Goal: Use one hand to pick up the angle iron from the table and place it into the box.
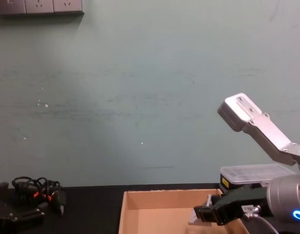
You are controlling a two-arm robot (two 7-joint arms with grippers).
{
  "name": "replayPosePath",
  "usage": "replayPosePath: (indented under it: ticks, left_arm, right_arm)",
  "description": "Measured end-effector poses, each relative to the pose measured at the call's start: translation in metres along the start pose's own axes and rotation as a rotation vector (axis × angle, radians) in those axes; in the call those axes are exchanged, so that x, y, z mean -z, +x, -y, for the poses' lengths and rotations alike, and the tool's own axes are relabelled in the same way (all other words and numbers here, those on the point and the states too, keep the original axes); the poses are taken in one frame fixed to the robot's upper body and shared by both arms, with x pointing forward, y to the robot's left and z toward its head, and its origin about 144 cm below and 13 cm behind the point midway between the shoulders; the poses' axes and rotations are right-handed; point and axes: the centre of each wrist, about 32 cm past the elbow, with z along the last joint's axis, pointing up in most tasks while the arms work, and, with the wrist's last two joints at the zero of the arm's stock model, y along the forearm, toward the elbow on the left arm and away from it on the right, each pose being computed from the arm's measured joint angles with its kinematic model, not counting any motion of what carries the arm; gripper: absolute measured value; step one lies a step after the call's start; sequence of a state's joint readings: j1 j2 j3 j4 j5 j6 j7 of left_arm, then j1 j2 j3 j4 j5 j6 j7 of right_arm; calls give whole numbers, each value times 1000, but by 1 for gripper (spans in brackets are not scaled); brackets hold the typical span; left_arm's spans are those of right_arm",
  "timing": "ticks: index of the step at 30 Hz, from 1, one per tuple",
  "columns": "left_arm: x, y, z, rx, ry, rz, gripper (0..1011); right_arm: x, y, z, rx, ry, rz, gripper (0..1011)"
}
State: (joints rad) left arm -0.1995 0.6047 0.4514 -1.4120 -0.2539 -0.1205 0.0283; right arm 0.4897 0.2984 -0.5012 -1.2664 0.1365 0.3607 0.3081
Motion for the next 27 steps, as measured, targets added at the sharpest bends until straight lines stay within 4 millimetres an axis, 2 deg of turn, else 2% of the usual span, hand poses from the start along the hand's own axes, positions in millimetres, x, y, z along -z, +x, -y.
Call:
replayPosePath:
  ticks: [17, 19, 20, 23, 24, 27]
  left_arm:
    - [0, 0, 0, 0, 0, 0, 1000]
    - [0, 0, 0, 0, 0, 0, 1000]
    - [0, 0, 0, 0, 0, 0, 1000]
    - [0, 0, 0, 0, 0, 0, 1000]
    - [0, 0, 0, 0, 0, 0, 1000]
    - [0, 0, 0, 0, 0, 0, 1000]
  right_arm:
    - [5, 3, -3, 4, -15, -1, 472]
    - [5, 3, -3, 4, -17, 0, 498]
    - [5, 3, -3, 5, -18, -1, 551]
    - [7, 2, -3, 9, -19, -3, 620]
    - [7, 2, -3, 10, -18, -4, 684]
    - [7, 3, -1, 24, -6, -12, 755]
